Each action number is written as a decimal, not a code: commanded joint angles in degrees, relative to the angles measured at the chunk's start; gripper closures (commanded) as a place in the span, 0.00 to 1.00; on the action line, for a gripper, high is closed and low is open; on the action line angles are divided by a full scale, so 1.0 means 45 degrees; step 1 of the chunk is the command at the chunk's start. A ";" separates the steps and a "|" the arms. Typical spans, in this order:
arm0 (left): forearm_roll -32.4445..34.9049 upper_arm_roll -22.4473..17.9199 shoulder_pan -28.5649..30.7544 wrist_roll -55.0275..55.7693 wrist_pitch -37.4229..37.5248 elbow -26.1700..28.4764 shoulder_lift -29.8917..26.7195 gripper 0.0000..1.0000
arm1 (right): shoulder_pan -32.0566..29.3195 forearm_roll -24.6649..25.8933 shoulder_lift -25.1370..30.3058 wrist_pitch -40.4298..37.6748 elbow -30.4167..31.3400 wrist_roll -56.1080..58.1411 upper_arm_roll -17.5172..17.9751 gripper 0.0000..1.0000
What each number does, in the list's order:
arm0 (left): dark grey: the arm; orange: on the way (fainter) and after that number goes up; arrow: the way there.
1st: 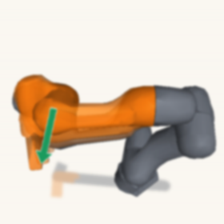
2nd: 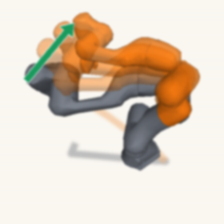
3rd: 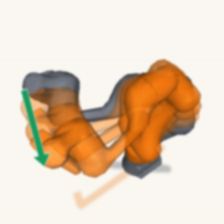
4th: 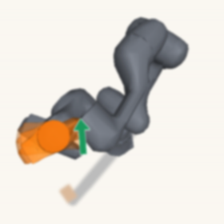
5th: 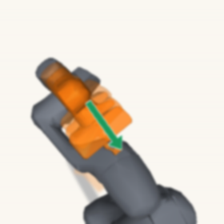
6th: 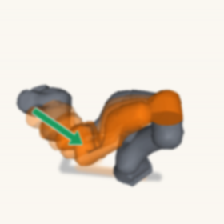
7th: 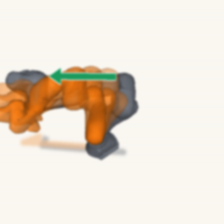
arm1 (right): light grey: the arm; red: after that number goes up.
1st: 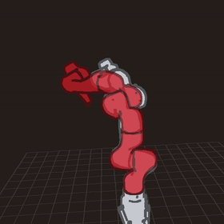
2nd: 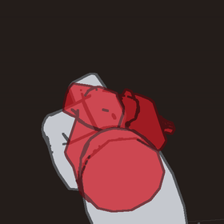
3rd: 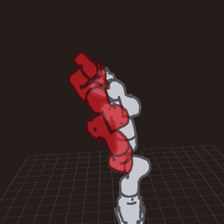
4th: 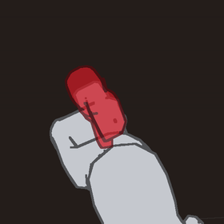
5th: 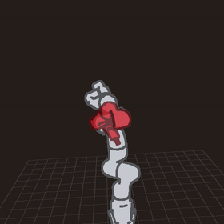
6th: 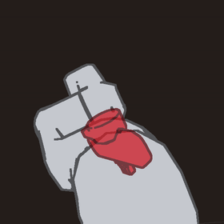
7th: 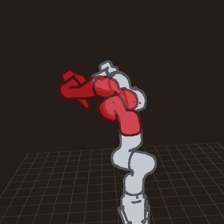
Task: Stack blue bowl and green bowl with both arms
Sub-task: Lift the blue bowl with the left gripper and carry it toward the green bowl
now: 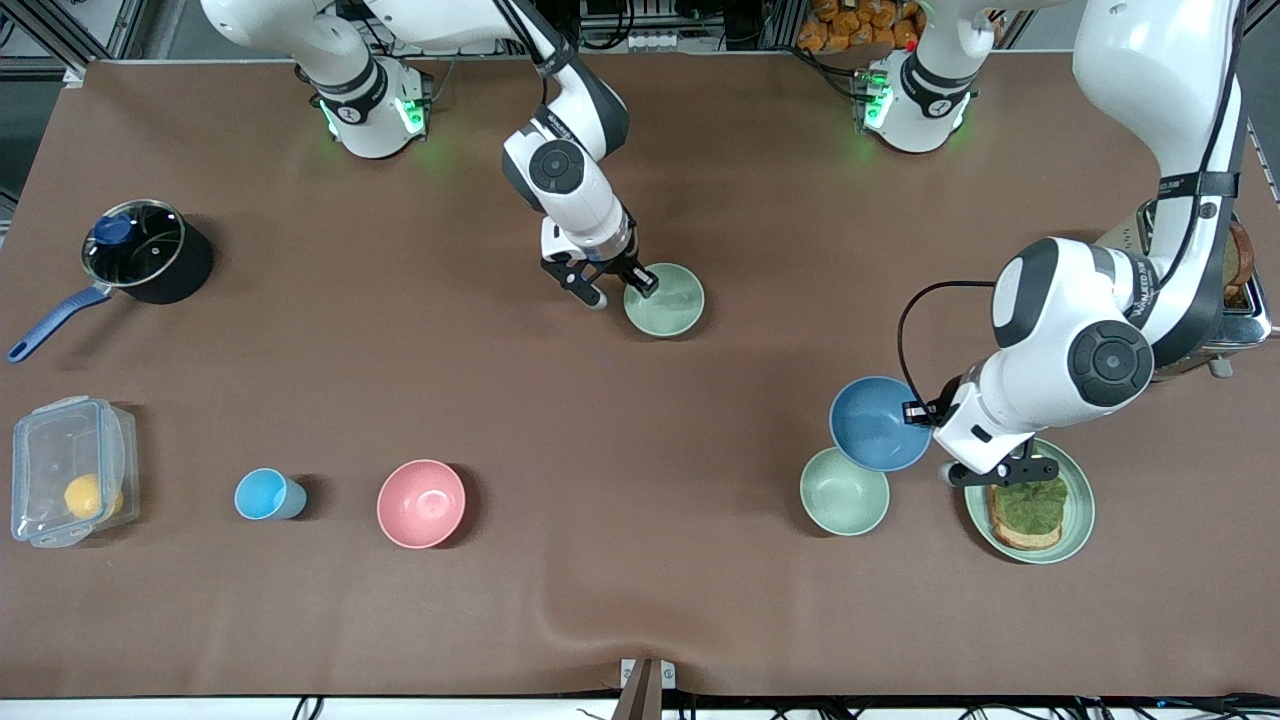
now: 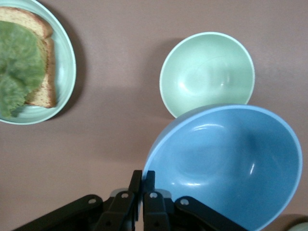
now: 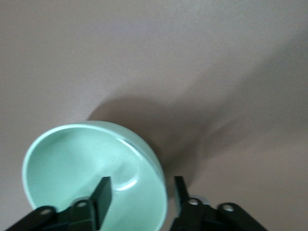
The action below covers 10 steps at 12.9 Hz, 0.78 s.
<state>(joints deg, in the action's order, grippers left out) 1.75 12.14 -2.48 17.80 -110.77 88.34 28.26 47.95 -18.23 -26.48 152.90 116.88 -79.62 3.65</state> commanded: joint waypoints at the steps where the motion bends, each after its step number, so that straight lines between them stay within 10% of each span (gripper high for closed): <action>1: -0.0797 0.0074 -0.0172 0.0224 0.0180 -0.0023 -0.0400 1.00 | -0.0127 -0.0226 0.0200 -0.0597 -0.0368 -0.0353 -0.0050 0.00; 10: -0.0857 0.2258 -0.0173 0.4339 0.0435 0.0171 -0.0654 1.00 | -0.2255 -0.1785 0.0145 -0.2513 -0.0681 -0.1740 -0.0030 0.00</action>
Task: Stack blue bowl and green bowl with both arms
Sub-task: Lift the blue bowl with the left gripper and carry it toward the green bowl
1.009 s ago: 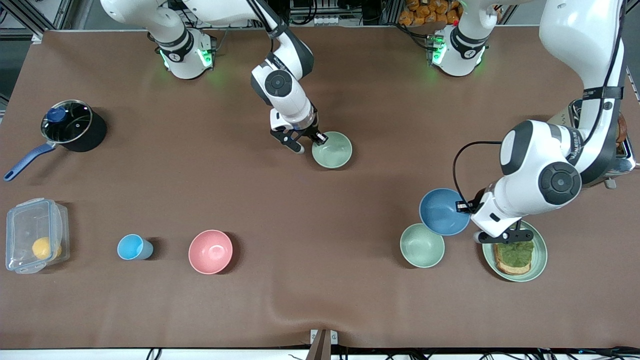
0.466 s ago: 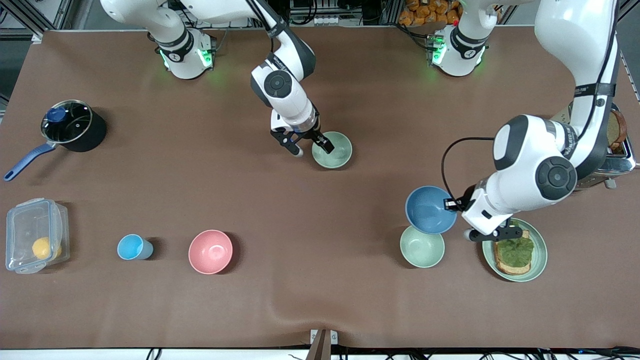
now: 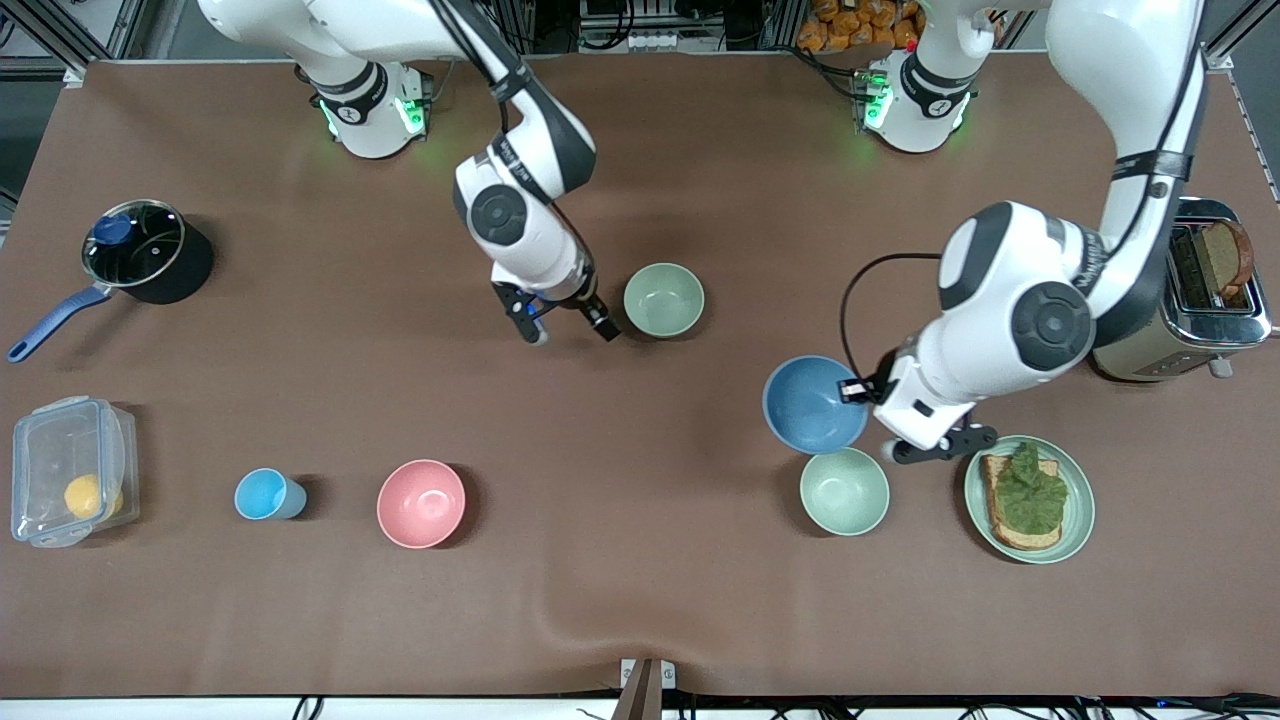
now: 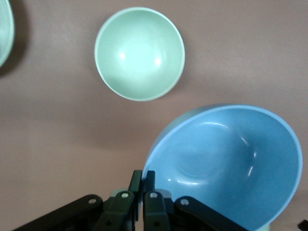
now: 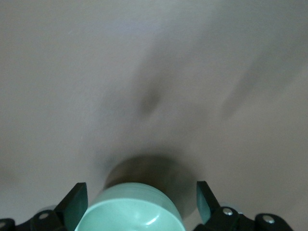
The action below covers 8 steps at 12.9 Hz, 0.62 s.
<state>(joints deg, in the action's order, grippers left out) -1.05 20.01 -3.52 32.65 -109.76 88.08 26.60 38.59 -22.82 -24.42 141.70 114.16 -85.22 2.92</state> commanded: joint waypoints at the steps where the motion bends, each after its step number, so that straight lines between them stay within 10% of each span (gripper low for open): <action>1: -0.0236 0.0842 0.0099 0.1703 0.0212 0.0327 -0.0325 1.00 | -0.0293 -0.1097 -0.0547 0.0073 -0.0095 -0.0496 0.0132 0.00; 8: -0.0216 0.2093 0.0099 0.3640 -0.0798 0.2588 -0.1066 1.00 | -0.0079 -0.4085 -0.1486 0.1185 -0.0174 -0.0359 0.0171 0.00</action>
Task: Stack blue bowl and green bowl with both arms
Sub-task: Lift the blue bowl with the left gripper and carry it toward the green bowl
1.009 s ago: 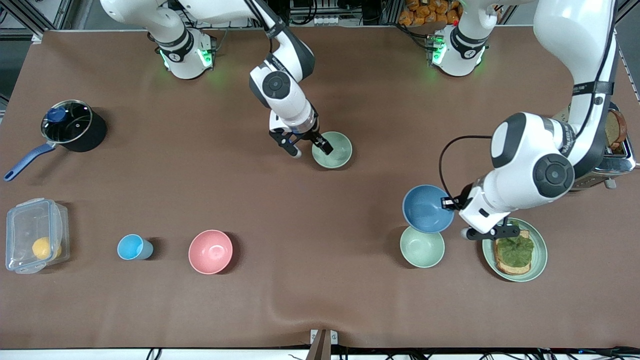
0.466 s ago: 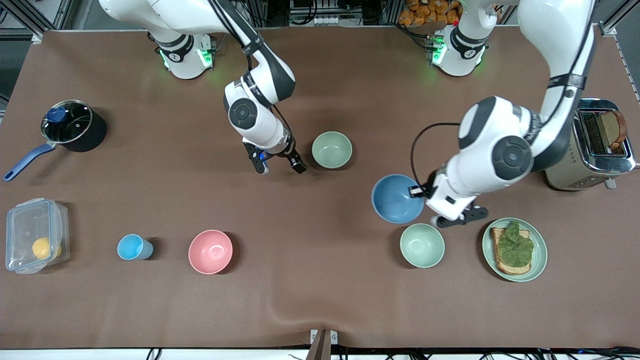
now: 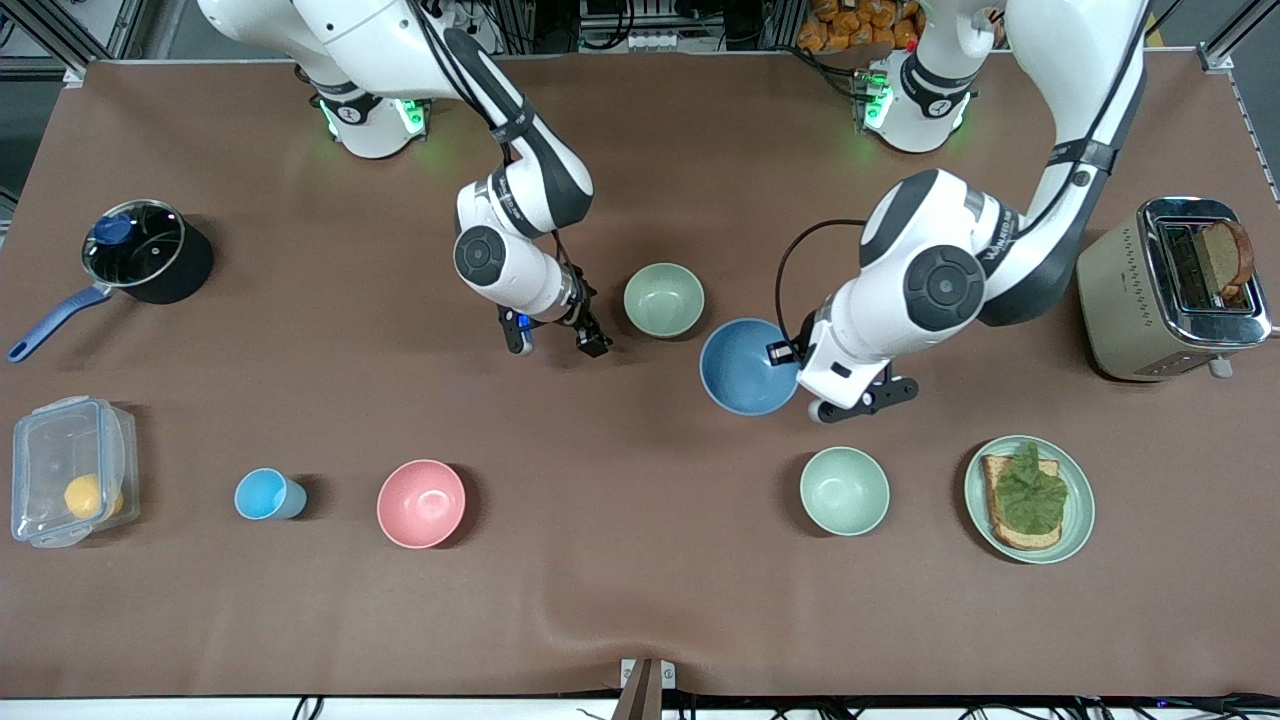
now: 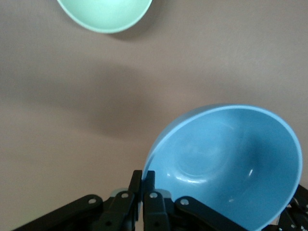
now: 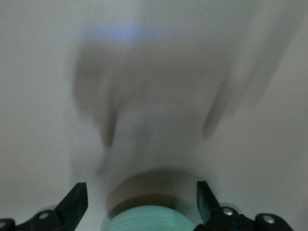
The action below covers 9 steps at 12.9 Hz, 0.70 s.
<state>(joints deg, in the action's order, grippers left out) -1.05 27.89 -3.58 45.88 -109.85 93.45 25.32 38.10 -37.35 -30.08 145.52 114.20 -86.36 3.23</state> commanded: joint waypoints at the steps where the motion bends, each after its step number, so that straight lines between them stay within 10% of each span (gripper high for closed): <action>1: -0.0216 0.0441 0.0092 0.0857 -0.1306 0.1961 -0.0957 1.00 | 0.0069 -0.0938 -0.0307 0.0512 -0.0183 -0.0105 0.0140 0.00; 9: -0.0099 0.1926 0.0015 0.2186 -0.4259 0.4681 -0.1447 1.00 | 0.0265 -0.2091 -0.0601 0.1235 -0.0222 -0.0105 0.0180 0.00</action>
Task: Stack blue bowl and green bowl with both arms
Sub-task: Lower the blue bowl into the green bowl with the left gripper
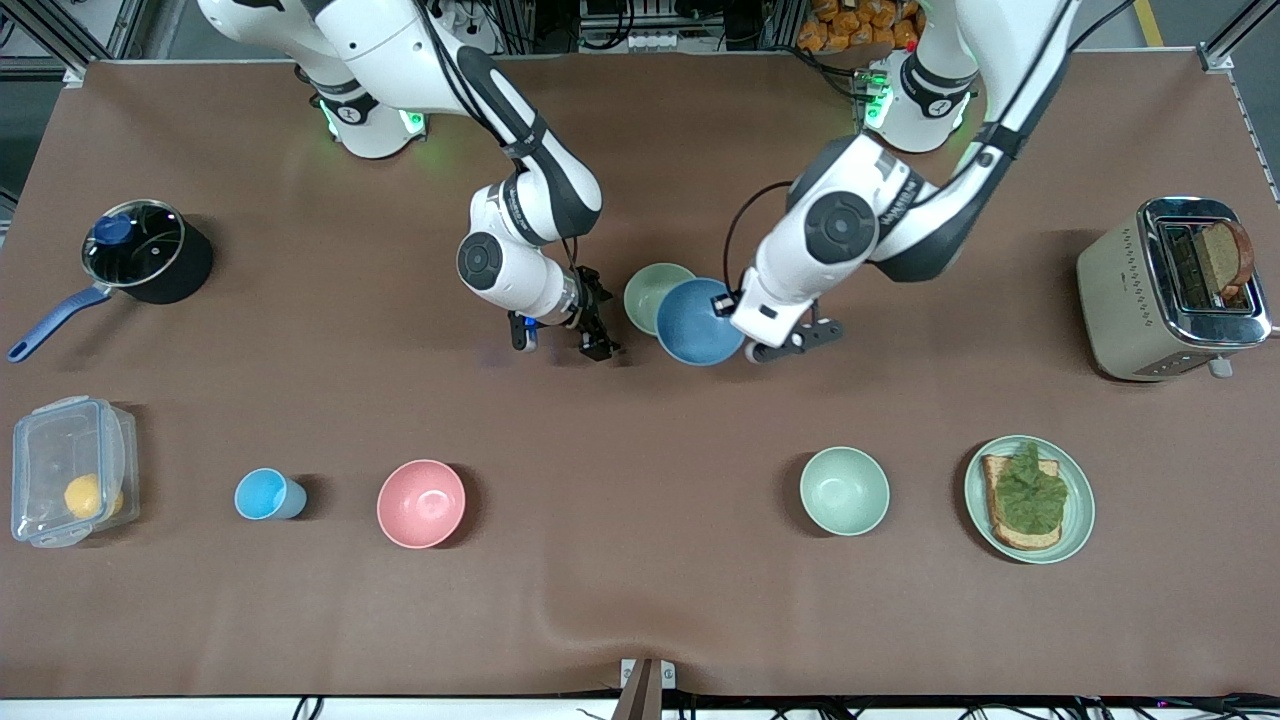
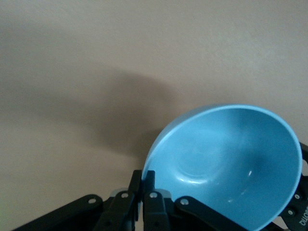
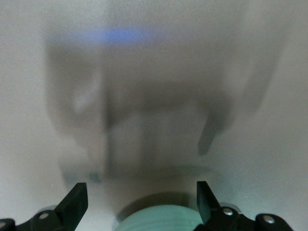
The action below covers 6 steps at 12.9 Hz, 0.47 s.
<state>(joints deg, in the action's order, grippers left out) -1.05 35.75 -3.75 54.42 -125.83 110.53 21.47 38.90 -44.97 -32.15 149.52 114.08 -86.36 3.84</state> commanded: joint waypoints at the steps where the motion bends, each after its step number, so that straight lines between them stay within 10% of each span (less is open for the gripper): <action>1: -0.0099 0.0199 -0.0258 0.0443 -0.0826 0.0887 -0.0476 1.00 | 0.0144 -0.0416 -0.0160 0.0444 -0.0175 -0.0106 0.0045 0.00; 6: 0.0017 0.0161 -0.1101 0.0796 -0.1765 0.1081 0.0131 1.00 | 0.0320 -0.0612 -0.0160 0.0659 -0.0174 -0.0106 0.0045 0.00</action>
<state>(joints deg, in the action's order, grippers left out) -1.05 36.57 -7.90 57.05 -132.29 114.32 21.81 39.72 -46.12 -32.17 150.94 113.96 -86.36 3.92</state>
